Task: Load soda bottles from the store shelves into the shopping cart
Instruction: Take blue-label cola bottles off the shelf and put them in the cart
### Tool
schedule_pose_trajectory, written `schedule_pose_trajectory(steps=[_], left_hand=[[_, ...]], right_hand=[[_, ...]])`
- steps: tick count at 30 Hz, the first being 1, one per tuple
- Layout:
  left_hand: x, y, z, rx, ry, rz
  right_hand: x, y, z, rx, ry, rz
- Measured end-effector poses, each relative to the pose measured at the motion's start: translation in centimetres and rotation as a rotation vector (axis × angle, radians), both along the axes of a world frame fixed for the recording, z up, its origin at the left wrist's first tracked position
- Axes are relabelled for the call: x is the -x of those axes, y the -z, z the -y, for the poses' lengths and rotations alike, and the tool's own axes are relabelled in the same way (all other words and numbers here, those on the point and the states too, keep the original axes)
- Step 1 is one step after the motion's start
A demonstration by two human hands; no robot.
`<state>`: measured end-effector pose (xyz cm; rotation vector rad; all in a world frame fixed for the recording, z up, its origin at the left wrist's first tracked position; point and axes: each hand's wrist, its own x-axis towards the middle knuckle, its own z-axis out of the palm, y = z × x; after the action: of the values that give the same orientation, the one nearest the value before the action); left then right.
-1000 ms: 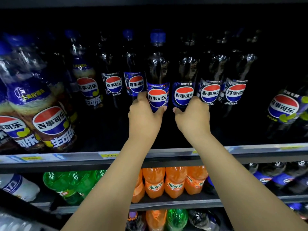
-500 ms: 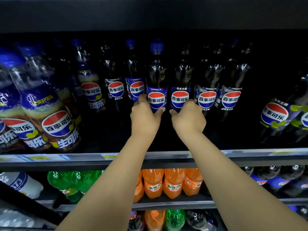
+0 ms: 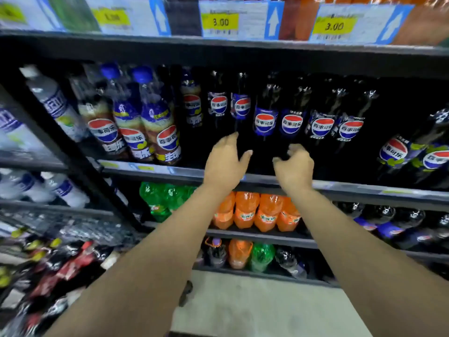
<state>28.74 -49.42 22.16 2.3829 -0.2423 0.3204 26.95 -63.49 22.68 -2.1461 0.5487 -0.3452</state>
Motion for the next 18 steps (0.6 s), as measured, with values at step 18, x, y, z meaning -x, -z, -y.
schedule_pose_trajectory(steps=[18], left_hand=[[23.8, 14.5, -32.8, -0.524, -0.058, -0.518]], right_hand=[[20.2, 11.8, -29.7, 0.228, -0.543, -0.301]])
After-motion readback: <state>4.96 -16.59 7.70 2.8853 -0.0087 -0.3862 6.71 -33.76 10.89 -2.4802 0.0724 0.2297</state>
